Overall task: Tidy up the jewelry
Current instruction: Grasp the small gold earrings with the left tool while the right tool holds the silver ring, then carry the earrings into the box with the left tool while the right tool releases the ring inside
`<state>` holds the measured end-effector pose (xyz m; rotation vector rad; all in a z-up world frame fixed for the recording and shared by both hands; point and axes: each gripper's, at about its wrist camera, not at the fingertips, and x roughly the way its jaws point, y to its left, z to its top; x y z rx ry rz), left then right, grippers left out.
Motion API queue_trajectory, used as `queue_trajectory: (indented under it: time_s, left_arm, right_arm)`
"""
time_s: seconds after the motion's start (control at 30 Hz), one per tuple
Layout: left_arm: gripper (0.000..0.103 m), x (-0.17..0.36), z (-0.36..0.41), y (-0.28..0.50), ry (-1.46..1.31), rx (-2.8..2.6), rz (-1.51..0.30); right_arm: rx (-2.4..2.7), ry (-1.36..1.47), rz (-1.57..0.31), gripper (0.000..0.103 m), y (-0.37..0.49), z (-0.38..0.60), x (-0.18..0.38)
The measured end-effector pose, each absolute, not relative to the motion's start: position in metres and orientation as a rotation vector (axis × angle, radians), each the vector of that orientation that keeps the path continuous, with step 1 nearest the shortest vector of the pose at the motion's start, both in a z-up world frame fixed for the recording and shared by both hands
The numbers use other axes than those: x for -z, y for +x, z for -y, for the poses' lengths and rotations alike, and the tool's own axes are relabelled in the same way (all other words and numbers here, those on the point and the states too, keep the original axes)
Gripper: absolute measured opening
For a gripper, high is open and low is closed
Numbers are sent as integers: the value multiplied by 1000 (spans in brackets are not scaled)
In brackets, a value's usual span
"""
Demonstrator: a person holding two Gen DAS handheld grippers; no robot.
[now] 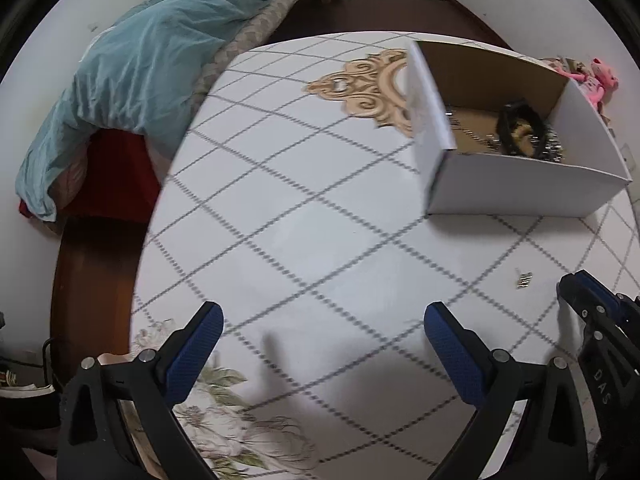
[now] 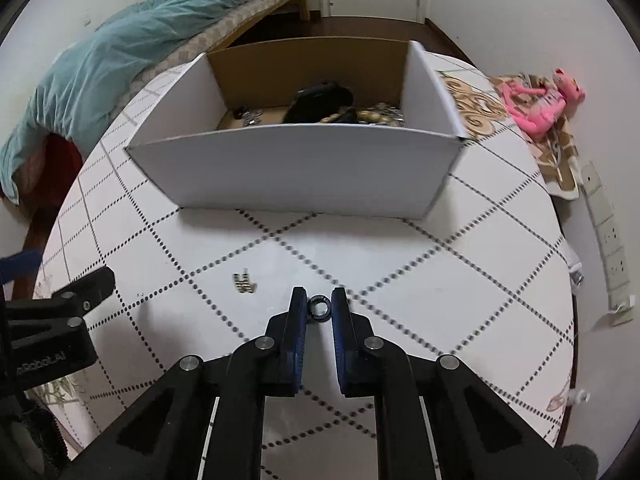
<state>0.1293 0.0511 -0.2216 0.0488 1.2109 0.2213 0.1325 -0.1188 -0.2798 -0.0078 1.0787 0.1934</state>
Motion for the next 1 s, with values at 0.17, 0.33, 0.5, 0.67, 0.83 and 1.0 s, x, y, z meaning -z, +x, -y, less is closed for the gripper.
queue_trajectory:
  time_s: [0.17,0.33,0.5,0.67,0.83,1.0]
  left_arm:
    - [103,226,-15,137,55,-142,-1218]
    - [102,229,16,144,-1,-50,-1221]
    - [66,237,34,148,-30,15,-1234]
    - [23,240,42,148,-26,39,-1209]
    - [6,239,39,153,-42,64,-1193]
    - [6,233,38,150,-53,81,-1176]
  right_arm:
    - [-130,58,-1056,13,130,156,265]
    - [-59,78,-1054,13,129,184,265]
    - [-29,103,-1068,13,129,201,270]
    - [-27,111,-1067,13,128,203,273]
    - [-25,112,-1067,13,127,202,274]
    - [-27,119,-1048,13,127,203,267]
